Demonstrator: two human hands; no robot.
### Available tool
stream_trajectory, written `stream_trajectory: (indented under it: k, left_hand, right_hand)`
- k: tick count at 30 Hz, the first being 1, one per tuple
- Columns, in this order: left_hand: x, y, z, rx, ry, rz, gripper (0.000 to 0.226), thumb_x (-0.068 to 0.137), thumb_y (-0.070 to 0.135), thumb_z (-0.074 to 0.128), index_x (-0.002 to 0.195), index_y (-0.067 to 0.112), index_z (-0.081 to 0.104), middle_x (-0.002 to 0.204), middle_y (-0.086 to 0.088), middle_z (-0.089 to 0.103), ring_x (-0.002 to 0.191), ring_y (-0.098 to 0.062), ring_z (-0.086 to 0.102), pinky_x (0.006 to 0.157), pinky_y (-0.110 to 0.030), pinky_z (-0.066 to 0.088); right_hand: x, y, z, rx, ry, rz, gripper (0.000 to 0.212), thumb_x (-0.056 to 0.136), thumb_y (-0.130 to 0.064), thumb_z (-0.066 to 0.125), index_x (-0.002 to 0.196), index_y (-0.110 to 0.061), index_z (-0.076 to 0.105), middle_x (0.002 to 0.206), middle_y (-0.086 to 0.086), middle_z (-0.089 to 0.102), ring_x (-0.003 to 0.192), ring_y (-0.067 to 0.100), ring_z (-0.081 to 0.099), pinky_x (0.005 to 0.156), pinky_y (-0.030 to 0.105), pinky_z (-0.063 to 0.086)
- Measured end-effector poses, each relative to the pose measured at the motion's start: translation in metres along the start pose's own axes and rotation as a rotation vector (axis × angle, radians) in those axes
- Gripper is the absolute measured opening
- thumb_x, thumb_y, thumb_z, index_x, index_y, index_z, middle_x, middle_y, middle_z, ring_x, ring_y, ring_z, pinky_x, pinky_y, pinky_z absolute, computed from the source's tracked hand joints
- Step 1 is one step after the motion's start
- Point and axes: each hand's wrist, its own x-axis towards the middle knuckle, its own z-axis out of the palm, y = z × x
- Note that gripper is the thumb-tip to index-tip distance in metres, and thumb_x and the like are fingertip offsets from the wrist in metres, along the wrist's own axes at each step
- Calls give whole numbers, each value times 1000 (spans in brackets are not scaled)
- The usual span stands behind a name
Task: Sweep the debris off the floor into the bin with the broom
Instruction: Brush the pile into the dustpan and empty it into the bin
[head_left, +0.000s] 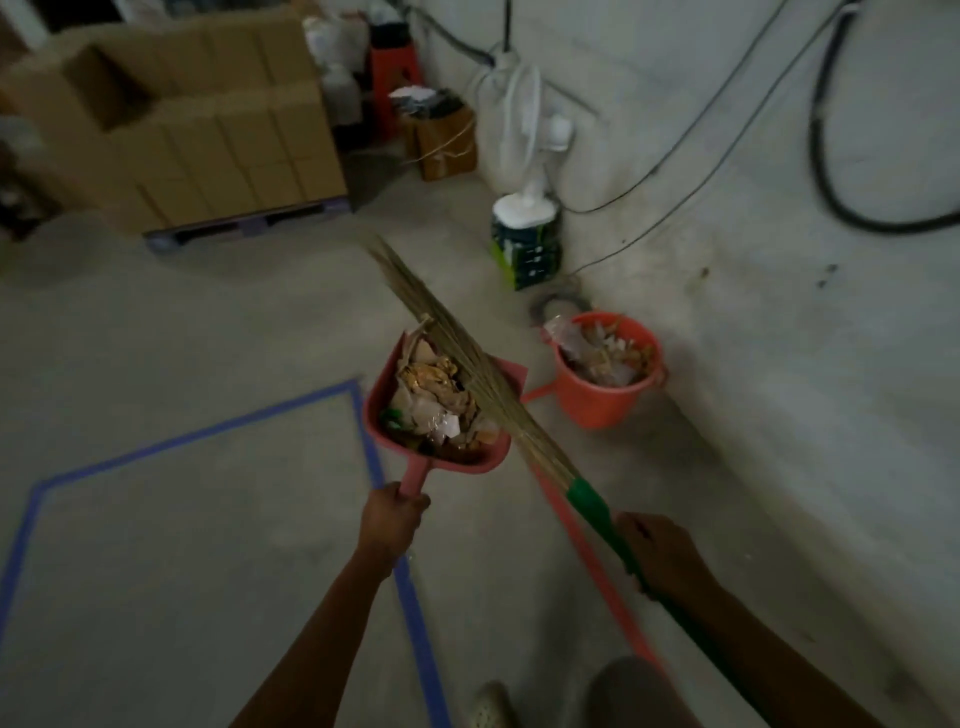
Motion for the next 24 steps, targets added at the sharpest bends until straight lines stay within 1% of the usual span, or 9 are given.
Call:
stream_trajectory:
  k: [1, 3, 6, 7, 9, 13, 18, 22, 24]
  left_hand:
    - [18, 13, 13, 11, -33, 3, 13, 81, 8, 65, 70, 7, 60, 55, -5, 53, 50, -20, 46, 53, -27, 37]
    - [53, 39, 42, 41, -94, 13, 14, 83, 5, 64, 70, 7, 59, 55, -5, 52, 52, -19, 46, 52, -28, 36]
    - [101, 78, 86, 62, -173, 10, 12, 83, 4, 63, 72, 7, 59, 54, -3, 50, 48, -17, 43, 47, -24, 34]
    - [118, 90, 102, 71, -194, 9, 12, 83, 4, 64, 72, 7, 59, 53, -3, 49, 47, -16, 42, 46, -23, 33]
    - [152, 114, 134, 93, -240, 7, 10, 82, 4, 64, 73, 7, 61, 53, -2, 50, 46, -16, 42, 47, -23, 32]
    - [215, 161, 196, 159, -294, 3, 11, 77, 11, 68, 71, 7, 60, 50, -1, 48, 42, -14, 40, 45, -22, 31]
    - [286, 211, 271, 259, -386, -49, 22, 84, 7, 69, 67, 6, 56, 47, -2, 46, 36, -14, 38, 39, -19, 30]
    - [330, 242, 321, 327, -458, -99, 25, 86, 14, 72, 65, 6, 60, 52, -7, 50, 34, -14, 40, 37, -18, 29]
    - [355, 254, 347, 344, -482, -107, 32, 87, 16, 73, 60, 7, 59, 51, -8, 49, 30, -13, 40, 35, -18, 28]
  right_hand:
    - [14, 2, -7, 5, 16, 21, 42, 102, -45, 44, 78, -19, 65, 65, 12, 68, 44, 14, 59, 47, 26, 52]
    - [41, 5, -23, 23, 58, 54, 36, 103, -40, 44, 87, -18, 68, 66, 11, 68, 42, 13, 58, 45, 25, 51]
    - [84, 13, -47, 46, 112, 100, 26, 104, -39, 44, 106, -25, 66, 68, 8, 68, 42, 13, 58, 43, 22, 47]
    - [101, 16, -54, 66, 125, 123, 27, 104, -40, 44, 112, -25, 65, 69, 8, 68, 43, 13, 58, 43, 22, 47]
    - [138, 25, -70, 103, 153, 169, 33, 104, -41, 44, 120, -22, 65, 71, 9, 68, 44, 14, 58, 44, 22, 48]
    - [210, 44, -107, 116, 136, 233, 39, 104, -42, 43, 125, -17, 64, 72, 9, 68, 46, 14, 58, 45, 22, 50]
    - [282, 60, -154, 108, 140, 340, 42, 103, -45, 42, 131, -20, 61, 73, 6, 68, 46, 12, 60, 46, 23, 54]
    - [324, 62, -180, 123, 133, 417, 43, 103, -45, 43, 134, -19, 59, 74, 7, 68, 48, 14, 61, 47, 23, 53]
    - [348, 62, -188, 154, 127, 453, 42, 103, -44, 45, 132, -19, 60, 75, 8, 69, 50, 16, 63, 48, 25, 54]
